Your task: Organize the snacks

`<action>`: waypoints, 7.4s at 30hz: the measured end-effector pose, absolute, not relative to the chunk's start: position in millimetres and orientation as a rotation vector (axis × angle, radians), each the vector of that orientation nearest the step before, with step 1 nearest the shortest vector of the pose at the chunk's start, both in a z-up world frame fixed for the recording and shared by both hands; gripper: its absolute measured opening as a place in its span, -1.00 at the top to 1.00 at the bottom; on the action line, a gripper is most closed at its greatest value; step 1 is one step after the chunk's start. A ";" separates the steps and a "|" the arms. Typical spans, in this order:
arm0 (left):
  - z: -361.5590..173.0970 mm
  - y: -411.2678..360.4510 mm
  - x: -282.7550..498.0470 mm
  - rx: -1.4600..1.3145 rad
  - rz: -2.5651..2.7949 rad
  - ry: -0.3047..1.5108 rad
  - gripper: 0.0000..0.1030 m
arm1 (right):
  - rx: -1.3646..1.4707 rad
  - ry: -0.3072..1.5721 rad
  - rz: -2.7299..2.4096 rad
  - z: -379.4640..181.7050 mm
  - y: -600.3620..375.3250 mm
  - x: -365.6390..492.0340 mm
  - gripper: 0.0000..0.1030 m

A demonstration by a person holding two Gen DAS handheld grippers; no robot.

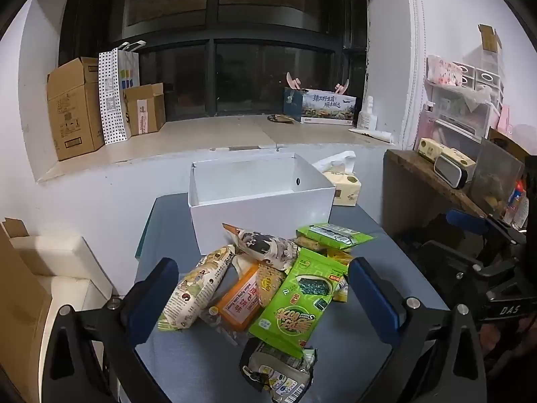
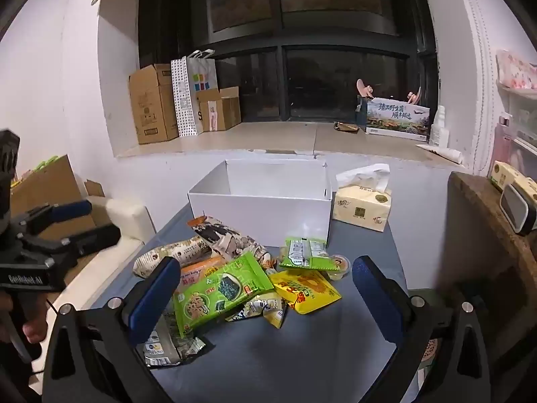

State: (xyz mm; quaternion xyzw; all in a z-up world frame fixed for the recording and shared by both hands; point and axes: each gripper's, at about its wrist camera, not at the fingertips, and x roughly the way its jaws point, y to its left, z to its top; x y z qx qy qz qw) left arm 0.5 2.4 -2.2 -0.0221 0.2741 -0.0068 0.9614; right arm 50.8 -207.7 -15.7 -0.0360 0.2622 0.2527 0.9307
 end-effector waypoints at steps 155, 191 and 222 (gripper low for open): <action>-121.4 20.3 195.4 -0.393 -0.049 0.944 0.21 | 0.188 0.755 0.588 -51.2 -251.2 117.0 -0.34; -8.4 87.9 280.1 -0.080 0.075 0.615 -1.00 | 0.008 0.763 0.553 -27.3 -129.0 350.5 -1.00; -86.9 8.9 70.5 -0.003 -0.396 0.780 -1.00 | 0.187 0.577 0.660 -52.5 -238.0 83.0 -1.00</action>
